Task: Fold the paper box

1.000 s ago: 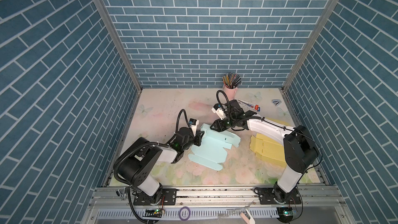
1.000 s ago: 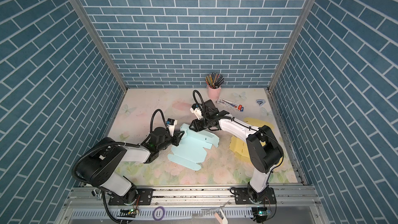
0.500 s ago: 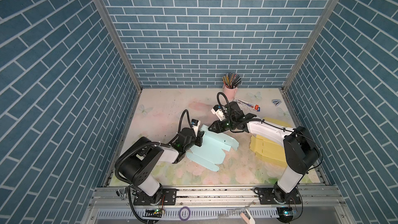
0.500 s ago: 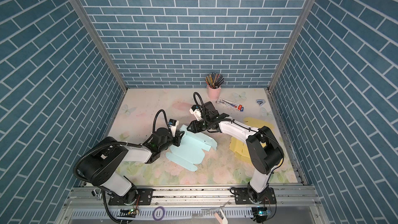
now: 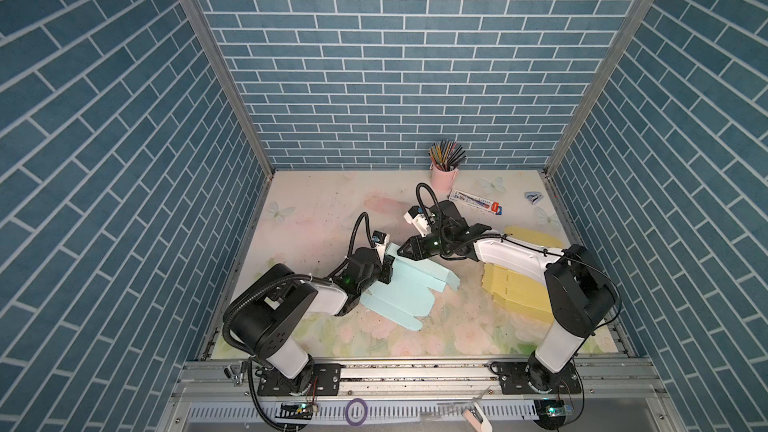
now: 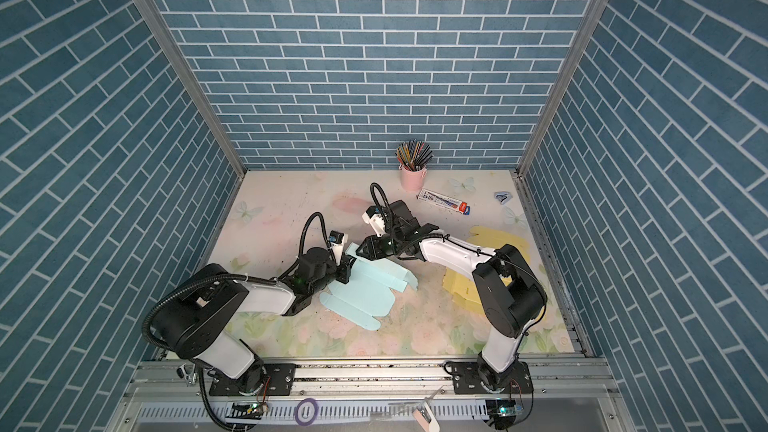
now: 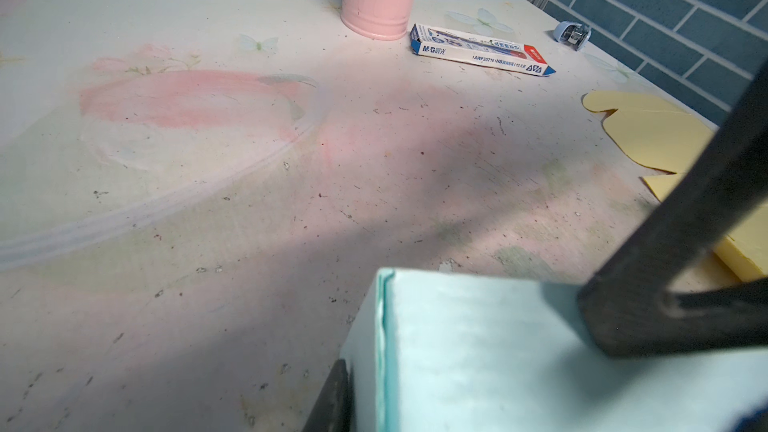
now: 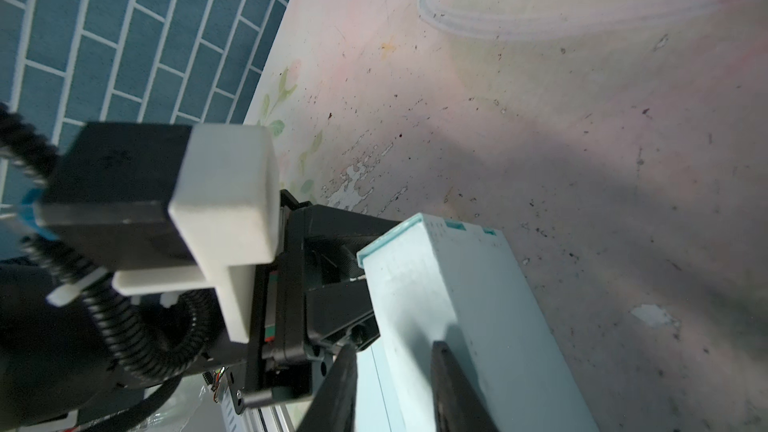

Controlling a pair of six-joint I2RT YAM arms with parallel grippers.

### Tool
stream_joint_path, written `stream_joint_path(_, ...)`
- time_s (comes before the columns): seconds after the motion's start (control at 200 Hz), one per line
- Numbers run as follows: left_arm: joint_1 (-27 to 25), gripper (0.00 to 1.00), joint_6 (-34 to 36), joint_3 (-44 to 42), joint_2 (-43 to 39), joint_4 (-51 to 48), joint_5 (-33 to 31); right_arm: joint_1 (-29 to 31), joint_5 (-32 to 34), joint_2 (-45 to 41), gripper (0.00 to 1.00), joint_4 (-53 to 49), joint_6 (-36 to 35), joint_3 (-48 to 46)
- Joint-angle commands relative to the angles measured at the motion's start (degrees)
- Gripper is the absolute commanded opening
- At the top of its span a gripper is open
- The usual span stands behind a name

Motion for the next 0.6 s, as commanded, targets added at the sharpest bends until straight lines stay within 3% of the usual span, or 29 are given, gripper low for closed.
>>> stream_joint_path(0.0, -0.6, 0.20, 0.4, 1.1, 0.9, 3.1, -0.5, 0.6, 2.2, 0.1, 0.32, -3.7, 2.4, -1.8)
stream_joint_path(0.47, -1.0, 0.23, -0.3, 1.5, 3.3, 5.8, -1.7, 0.8, 3.2, -1.2, 0.32, -0.6, 5.7, -3.7)
stream_joint_path(0.595, -1.1, 0.16, -0.3, 1.8, 3.8, 6.1, -1.8, 1.2, 3.5, -1.6, 0.32, 0.4, 6.5, -4.5)
